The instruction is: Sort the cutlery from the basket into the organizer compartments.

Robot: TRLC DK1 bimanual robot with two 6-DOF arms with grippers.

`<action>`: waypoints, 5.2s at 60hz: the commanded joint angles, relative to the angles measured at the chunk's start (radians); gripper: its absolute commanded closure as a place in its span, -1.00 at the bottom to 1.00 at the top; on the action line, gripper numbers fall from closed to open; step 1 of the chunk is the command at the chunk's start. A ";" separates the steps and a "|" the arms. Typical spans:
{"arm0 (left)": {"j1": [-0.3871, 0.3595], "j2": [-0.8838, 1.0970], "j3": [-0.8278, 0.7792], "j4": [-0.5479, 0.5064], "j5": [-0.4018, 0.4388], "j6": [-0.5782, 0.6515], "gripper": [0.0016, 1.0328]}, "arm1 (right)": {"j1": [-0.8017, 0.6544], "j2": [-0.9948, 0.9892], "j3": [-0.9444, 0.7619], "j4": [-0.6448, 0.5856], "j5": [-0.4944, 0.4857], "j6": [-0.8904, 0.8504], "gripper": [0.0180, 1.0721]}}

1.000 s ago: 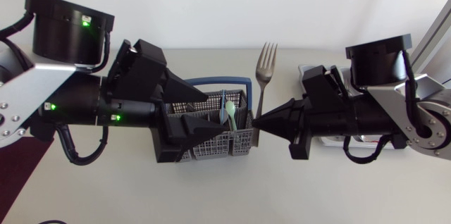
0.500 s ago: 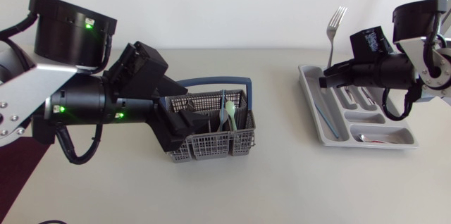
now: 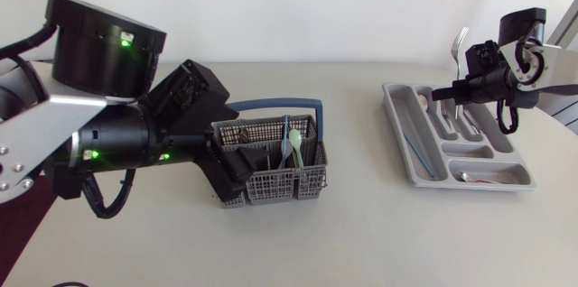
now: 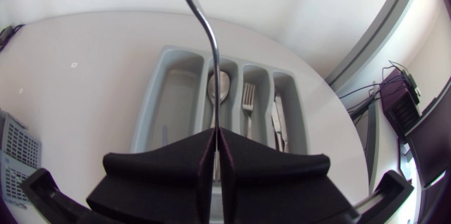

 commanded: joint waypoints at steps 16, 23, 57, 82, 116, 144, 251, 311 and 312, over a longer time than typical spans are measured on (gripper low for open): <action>-0.043 -0.012 0.002 -0.022 -0.043 0.026 -0.90 | -0.034 0.230 0.152 0.024 0.274 0.022 0.89; -0.043 -0.002 -0.001 -0.013 -0.044 0.029 -0.90 | -0.026 0.304 0.198 0.009 0.333 0.030 0.89; -0.058 0.015 0.008 -0.019 -0.053 0.024 -0.90 | -0.011 0.519 0.430 -0.183 0.371 0.145 0.89; -0.070 0.012 0.009 -0.023 -0.069 0.023 -0.90 | 0.002 0.594 0.477 -0.214 0.354 0.152 0.54; -0.076 0.012 0.011 -0.016 -0.135 0.026 -0.90 | 0.035 0.128 0.111 -0.024 0.305 0.057 0.14; -0.066 0.032 -0.021 0.030 -0.136 0.026 -0.90 | 0.298 -0.484 -0.287 -0.027 0.015 -0.023 0.03; -0.014 0.523 0.049 0.533 -0.325 -0.292 -0.33 | 0.538 -0.675 -0.458 -0.070 0.015 0.080 0.03; -0.020 0.485 -0.020 0.638 -0.285 -0.297 0.28 | 0.543 -0.685 -0.471 -0.067 0.015 0.079 0.03; -0.020 0.485 -0.018 0.638 -0.284 -0.297 0.28 | 0.543 -0.685 -0.471 -0.067 0.015 0.079 0.03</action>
